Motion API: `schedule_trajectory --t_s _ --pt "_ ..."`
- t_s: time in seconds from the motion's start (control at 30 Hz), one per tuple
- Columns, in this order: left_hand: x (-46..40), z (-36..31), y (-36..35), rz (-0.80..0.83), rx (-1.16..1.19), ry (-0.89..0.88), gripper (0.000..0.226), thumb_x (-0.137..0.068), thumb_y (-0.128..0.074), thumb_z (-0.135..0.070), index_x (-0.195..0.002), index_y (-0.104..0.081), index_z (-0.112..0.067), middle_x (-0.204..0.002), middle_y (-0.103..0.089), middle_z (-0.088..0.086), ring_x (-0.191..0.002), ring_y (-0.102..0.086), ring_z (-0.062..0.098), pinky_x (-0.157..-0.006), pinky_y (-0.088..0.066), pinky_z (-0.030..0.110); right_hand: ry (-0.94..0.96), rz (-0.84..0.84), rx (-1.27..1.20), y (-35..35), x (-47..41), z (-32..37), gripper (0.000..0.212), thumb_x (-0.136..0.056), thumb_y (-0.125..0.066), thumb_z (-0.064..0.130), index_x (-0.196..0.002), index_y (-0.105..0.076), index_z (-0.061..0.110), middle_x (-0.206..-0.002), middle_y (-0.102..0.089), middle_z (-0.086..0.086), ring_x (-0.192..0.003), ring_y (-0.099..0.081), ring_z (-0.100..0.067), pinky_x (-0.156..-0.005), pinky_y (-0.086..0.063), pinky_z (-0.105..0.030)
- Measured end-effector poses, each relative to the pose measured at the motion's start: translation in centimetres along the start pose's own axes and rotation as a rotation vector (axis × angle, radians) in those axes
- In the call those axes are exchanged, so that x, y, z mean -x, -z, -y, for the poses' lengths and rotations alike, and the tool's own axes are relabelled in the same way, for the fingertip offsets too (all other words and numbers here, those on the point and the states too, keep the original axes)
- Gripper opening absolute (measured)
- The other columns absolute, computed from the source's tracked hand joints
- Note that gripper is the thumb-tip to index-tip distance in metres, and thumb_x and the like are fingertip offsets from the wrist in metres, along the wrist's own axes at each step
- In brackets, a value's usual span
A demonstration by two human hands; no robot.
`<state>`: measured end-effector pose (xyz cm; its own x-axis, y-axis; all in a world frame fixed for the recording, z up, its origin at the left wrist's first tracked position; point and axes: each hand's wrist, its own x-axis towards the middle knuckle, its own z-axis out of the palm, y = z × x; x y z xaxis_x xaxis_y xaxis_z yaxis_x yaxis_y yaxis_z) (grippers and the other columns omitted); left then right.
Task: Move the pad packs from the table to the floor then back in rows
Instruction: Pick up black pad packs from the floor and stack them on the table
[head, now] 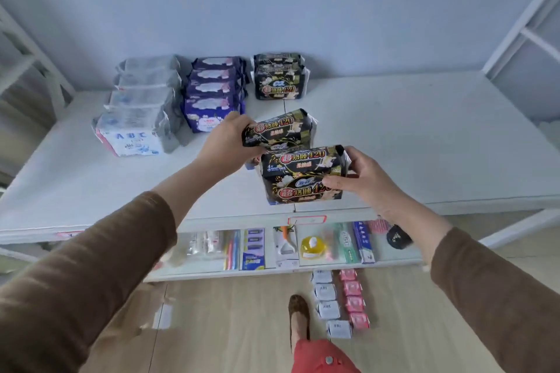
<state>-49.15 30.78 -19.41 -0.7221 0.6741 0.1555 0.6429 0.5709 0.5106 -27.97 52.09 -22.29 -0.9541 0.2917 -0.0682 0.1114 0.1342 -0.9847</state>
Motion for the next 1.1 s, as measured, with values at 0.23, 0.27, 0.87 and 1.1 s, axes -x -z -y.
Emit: schedule_trajectory --t_s 0.23,0.27,0.87,1.1 --pt "-12.4 1.0 -1.4 0.000 -0.115 -0.025 0.044 -0.076 -0.081 -0.034 -0.110 -0.056 -0.021 -0.101 -0.052 -0.006 -0.084 -0.053 0.015 -0.068 -0.037 0.028 -0.026 0.012 0.040 3.3 -8.6 0.2 0.046 -0.078 -0.084 0.023 -0.118 -0.062 0.027 -0.110 -0.073 0.006 -0.098 -0.070 -0.011 -0.075 -0.056 -0.022" --pt "-13.7 1.3 -1.7 0.001 -0.133 -0.038 0.045 -0.076 -0.081 -0.033 -0.111 -0.056 -0.019 -0.102 -0.052 -0.004 -0.086 -0.053 0.016 -0.070 -0.038 0.030 -0.032 0.016 0.045 3.5 -9.5 0.0 0.046 -0.078 -0.084 0.023 -0.118 -0.062 0.028 -0.111 -0.073 0.006 -0.100 -0.070 -0.012 -0.077 -0.057 -0.024" --pt "-23.4 6.1 -4.9 0.124 -0.362 -0.033 0.054 -0.083 -0.073 -0.037 -0.129 -0.048 -0.022 -0.114 -0.052 0.012 -0.112 -0.048 0.033 -0.085 -0.051 0.050 -0.133 -0.090 0.025 1.3 -19.0 -2.5 0.048 -0.078 -0.085 0.022 -0.120 -0.061 0.024 -0.110 -0.072 0.006 -0.099 -0.072 -0.014 -0.074 -0.056 -0.022" --pt "-21.9 6.3 -1.4 0.155 -0.313 -0.023 0.057 -0.083 -0.072 -0.031 -0.135 -0.049 -0.022 -0.132 -0.044 0.008 -0.123 -0.041 0.029 -0.097 -0.044 0.045 -0.077 -0.125 0.056 -0.1 -22.3 -3.6 0.051 -0.079 -0.083 0.012 -0.123 -0.055 0.016 -0.122 -0.062 -0.008 -0.109 -0.065 -0.019 -0.076 -0.056 -0.019"
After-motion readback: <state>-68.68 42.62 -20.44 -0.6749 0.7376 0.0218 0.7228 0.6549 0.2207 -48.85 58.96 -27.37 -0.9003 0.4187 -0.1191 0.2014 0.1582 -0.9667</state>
